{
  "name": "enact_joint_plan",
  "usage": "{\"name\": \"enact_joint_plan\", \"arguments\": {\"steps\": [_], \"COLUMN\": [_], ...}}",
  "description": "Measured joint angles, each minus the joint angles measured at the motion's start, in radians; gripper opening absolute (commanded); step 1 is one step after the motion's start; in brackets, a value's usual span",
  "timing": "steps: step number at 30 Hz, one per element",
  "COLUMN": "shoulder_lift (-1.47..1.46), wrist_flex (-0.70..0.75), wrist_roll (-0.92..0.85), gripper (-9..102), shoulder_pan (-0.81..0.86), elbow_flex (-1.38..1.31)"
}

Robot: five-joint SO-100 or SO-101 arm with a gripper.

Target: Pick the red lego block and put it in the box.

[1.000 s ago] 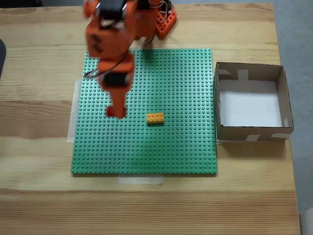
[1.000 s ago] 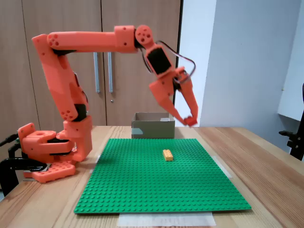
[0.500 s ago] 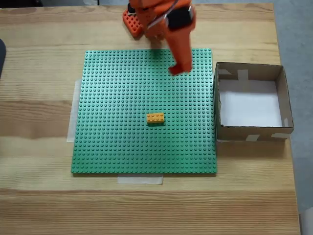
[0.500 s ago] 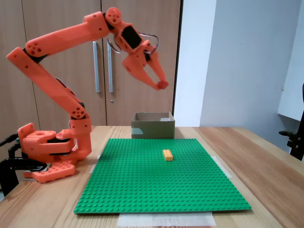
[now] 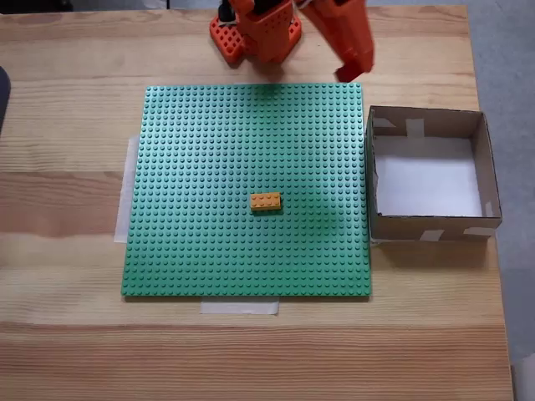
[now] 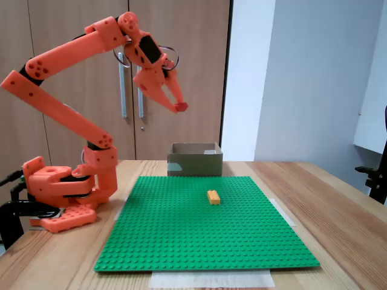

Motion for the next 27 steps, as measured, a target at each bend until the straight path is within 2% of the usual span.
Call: {"name": "enact_joint_plan", "arguments": {"steps": [10,27], "shoulder_lift": [-0.060,-0.588], "wrist_flex": [-0.054,-0.043], "wrist_roll": [0.052,0.110], "gripper": [-1,-1], "shoulder_pan": [-0.103,-0.115], "elbow_flex": [0.011,-0.310]}}
